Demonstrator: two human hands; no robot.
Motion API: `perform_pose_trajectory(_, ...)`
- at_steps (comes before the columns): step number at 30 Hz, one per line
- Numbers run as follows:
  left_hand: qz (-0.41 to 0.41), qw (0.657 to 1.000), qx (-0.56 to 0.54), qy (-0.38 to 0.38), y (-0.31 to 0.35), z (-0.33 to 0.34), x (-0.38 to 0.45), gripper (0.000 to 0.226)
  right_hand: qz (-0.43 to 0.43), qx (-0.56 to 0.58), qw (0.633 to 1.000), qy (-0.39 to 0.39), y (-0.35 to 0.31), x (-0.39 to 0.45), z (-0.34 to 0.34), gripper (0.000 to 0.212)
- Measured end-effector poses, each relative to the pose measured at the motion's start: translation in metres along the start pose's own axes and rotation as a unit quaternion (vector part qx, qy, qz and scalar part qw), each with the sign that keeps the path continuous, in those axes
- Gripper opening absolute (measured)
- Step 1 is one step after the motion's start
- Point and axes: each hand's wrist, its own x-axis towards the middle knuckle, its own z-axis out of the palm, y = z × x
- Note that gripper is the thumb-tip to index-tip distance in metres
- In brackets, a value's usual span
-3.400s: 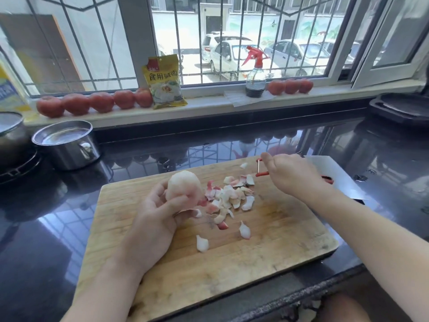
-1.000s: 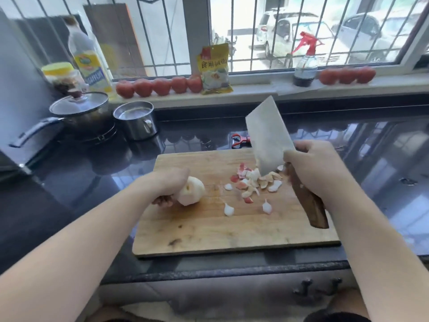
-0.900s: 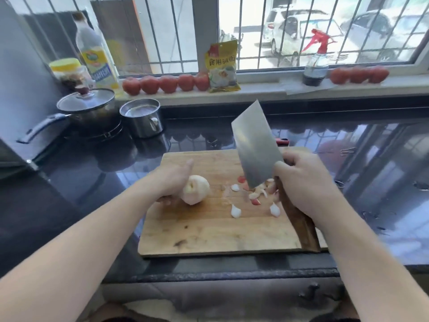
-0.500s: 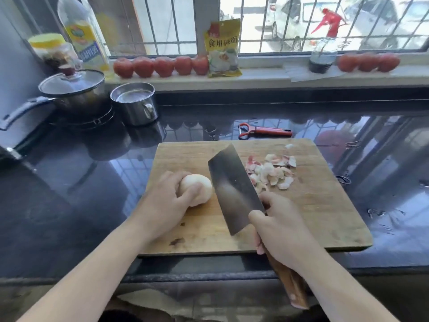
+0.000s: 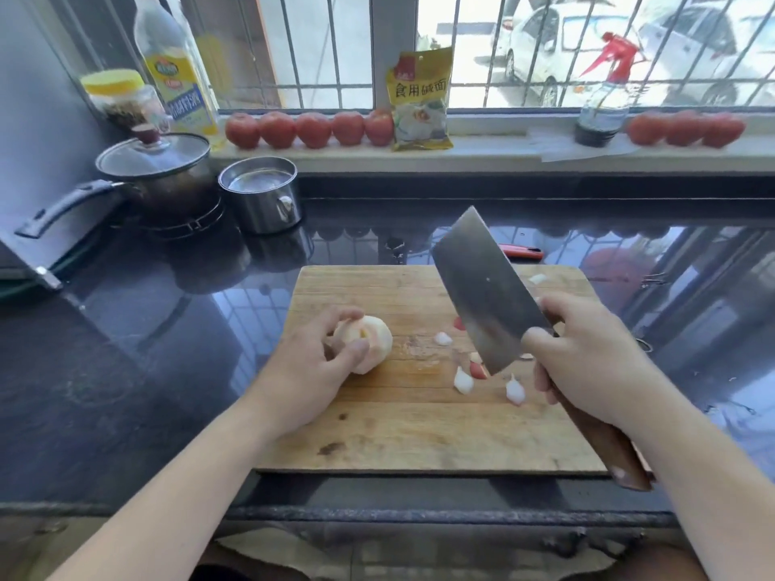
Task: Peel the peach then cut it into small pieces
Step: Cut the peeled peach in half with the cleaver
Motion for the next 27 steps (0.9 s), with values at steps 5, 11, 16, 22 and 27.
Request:
perform_pose_trajectory(5, -0.01, 1.0, -0.008, 0.02, -0.002, 0.003, 0.002, 0.033, 0.01, 0.063, 0.996, -0.07, -0.01, -0.024, 0.036, 0.009)
perform_pose_trajectory(11, -0.009, 1.0, -0.006, 0.027, -0.004, 0.001, 0.003, 0.041, 0.035, 0.002, 0.997, -0.075, 0.011, -0.023, 0.026, 0.013)
perform_pose_trajectory(16, -0.005, 1.0, -0.006, 0.03, 0.001, 0.005, 0.003, 0.052, 0.024, -0.126, 0.992, 0.002, 0.017, -0.014, -0.004, 0.009)
perform_pose_trajectory(22, -0.005, 1.0, 0.01, 0.028, 0.003, 0.022, -0.001, 0.055, -0.011, -0.068, 0.997, -0.019, -0.014, -0.011, -0.004, 0.01)
perform_pose_trajectory(27, -0.017, 0.998, 0.039, 0.044, 0.006, 0.033, -0.007, 0.053, -0.094, -0.15, 0.983, -0.049, -0.049, -0.022, 0.019, 0.011)
